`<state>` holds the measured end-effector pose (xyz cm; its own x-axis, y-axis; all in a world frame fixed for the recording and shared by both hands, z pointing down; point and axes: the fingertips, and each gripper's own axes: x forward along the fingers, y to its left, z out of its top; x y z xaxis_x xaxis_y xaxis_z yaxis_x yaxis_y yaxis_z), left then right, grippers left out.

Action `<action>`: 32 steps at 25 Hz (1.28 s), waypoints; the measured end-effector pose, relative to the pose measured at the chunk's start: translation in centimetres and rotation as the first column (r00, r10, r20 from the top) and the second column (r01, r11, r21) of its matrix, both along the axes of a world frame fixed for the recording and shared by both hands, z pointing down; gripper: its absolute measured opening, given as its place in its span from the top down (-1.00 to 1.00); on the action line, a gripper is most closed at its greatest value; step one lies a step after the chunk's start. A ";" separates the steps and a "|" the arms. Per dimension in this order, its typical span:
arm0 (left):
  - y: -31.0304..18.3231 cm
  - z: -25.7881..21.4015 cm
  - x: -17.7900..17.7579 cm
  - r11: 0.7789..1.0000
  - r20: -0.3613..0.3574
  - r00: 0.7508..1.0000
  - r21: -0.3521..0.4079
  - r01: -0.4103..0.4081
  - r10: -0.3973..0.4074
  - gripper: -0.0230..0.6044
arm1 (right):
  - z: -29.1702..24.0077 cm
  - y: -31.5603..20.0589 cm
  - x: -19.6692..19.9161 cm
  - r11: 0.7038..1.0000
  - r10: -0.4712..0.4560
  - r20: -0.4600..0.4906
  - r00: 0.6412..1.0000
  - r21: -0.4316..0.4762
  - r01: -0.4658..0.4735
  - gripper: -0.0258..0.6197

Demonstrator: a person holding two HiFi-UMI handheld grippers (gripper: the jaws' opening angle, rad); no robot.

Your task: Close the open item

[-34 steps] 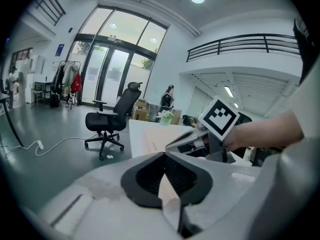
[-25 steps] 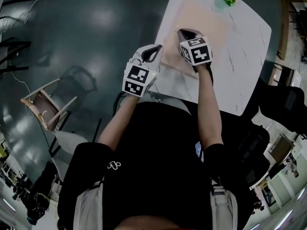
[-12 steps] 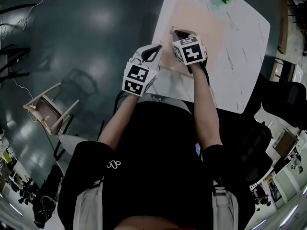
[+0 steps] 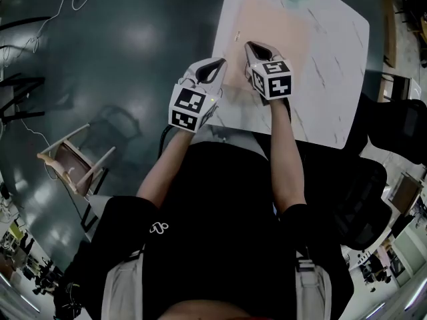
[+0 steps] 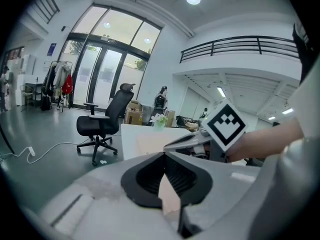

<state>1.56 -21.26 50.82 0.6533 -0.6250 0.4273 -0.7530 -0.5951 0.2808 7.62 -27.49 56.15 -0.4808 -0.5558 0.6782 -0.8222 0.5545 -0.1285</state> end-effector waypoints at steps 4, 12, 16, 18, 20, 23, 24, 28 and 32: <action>1.9 -2.5 -0.3 0.998 -0.018 1.000 0.055 -0.024 0.025 0.93 | -4.9 3.2 0.7 0.986 0.077 0.136 0.988 0.135 -0.096 0.95; 5.0 -8.7 0.8 0.977 -0.077 0.994 0.203 -0.062 0.079 0.93 | -13.0 10.7 3.8 0.892 0.225 0.274 0.935 0.328 -0.311 0.95; 6.0 -11.9 0.5 0.963 -0.103 0.992 0.268 -0.042 0.072 0.93 | -15.8 13.5 4.5 0.853 0.253 0.299 0.920 0.380 -0.358 0.95; 6.3 -13.2 0.4 0.956 -0.104 0.992 0.292 -0.040 0.073 0.93 | -17.5 14.3 4.9 0.826 0.258 0.317 0.913 0.417 -0.379 0.95; 6.7 -13.9 0.5 0.950 -0.104 0.992 0.310 -0.039 0.075 0.93 | -19.0 14.9 5.5 0.794 0.266 0.346 0.900 0.450 -0.408 0.95; 7.2 -14.6 1.1 0.944 -0.111 0.992 0.329 -0.025 0.065 0.93 | -20.8 15.9 6.0 0.762 0.255 0.372 0.893 0.492 -0.422 0.95; 7.4 -14.8 1.4 0.942 -0.115 0.992 0.336 -0.018 0.060 0.93 | -21.1 16.3 6.1 0.755 0.248 0.372 0.895 0.505 -0.419 0.95; 7.8 -15.6 2.6 0.932 -0.108 0.992 0.361 -0.016 0.059 0.93 | -22.2 17.0 6.6 0.725 0.245 0.371 0.896 0.543 -0.423 0.95; 7.8 -15.8 2.7 0.929 -0.102 0.994 0.369 0.005 0.035 0.93 | -22.7 16.9 6.9 0.717 0.239 0.375 0.896 0.555 -0.423 0.95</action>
